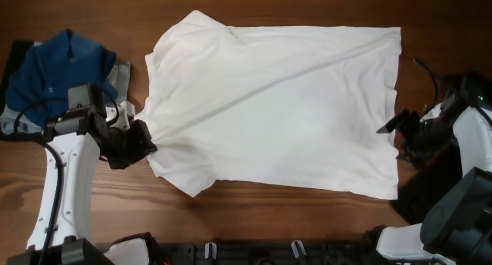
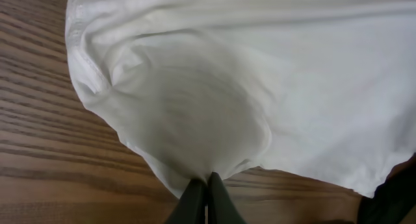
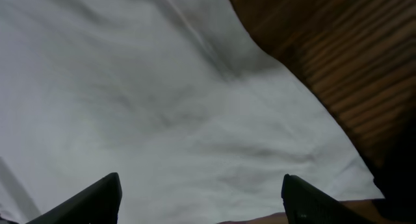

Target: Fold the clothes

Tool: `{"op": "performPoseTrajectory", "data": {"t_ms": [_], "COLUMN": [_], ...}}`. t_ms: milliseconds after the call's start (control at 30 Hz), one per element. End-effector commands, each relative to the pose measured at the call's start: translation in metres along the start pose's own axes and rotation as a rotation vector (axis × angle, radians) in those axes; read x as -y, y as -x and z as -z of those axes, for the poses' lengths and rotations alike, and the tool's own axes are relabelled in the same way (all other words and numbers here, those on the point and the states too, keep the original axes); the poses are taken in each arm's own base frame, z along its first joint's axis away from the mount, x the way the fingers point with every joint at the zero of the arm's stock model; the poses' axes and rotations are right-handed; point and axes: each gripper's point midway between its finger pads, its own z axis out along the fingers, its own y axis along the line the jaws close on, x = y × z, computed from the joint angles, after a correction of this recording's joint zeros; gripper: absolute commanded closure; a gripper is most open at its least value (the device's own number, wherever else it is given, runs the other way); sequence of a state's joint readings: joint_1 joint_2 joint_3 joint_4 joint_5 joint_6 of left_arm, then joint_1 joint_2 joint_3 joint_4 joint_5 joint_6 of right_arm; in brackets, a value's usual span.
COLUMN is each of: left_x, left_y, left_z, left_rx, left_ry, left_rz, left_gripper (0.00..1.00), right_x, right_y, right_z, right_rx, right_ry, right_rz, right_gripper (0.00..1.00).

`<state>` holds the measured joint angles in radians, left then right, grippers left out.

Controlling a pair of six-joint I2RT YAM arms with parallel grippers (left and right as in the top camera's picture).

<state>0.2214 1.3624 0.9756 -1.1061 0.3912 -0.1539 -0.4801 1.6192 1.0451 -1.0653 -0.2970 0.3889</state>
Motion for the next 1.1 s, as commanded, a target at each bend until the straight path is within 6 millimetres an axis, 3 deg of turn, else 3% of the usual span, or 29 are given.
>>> {"op": "performPoseTrajectory", "data": {"t_ms": [0, 133, 400, 567, 700, 800, 933, 1067], "left_x": [0.005, 0.003, 0.001, 0.001, 0.001, 0.001, 0.001, 0.002], "left_y": [0.001, 0.002, 0.002, 0.002, 0.002, 0.002, 0.003, 0.005], "left_z": [0.004, 0.004, 0.004, 0.004, 0.004, 0.004, 0.004, 0.004], "left_rx": [0.015, 0.018, 0.021, 0.020, 0.020, 0.021, 0.023, 0.031], "left_ry": [-0.008, 0.003, 0.013, 0.013, 0.013, 0.013, 0.013, 0.011], "left_rz": [-0.026, -0.026, -0.026, -0.025, -0.026, -0.026, -0.027, -0.030], "left_gripper": [0.96, 0.96, 0.96, 0.96, 0.96, 0.96, 0.96, 0.96], "right_x": [0.023, 0.037, 0.059, 0.072, 0.082, 0.090, 0.096, 0.097], "right_y": [-0.012, -0.024, -0.028, -0.040, -0.045, -0.047, -0.047, -0.048], "right_z": [-0.017, -0.029, -0.031, -0.044, -0.058, -0.062, -0.061, -0.060], "right_rx": [-0.038, -0.062, -0.060, -0.080, -0.077, -0.078, -0.085, -0.095], "right_ry": [-0.080, -0.126, -0.214, -0.248, -0.248, -0.242, -0.236, -0.233], "right_rz": [-0.058, -0.119, -0.135, -0.155, -0.182, -0.212, -0.209, -0.173], "right_gripper": [0.22, 0.24, 0.28, 0.08, 0.07, 0.15, 0.39, 0.50]}}
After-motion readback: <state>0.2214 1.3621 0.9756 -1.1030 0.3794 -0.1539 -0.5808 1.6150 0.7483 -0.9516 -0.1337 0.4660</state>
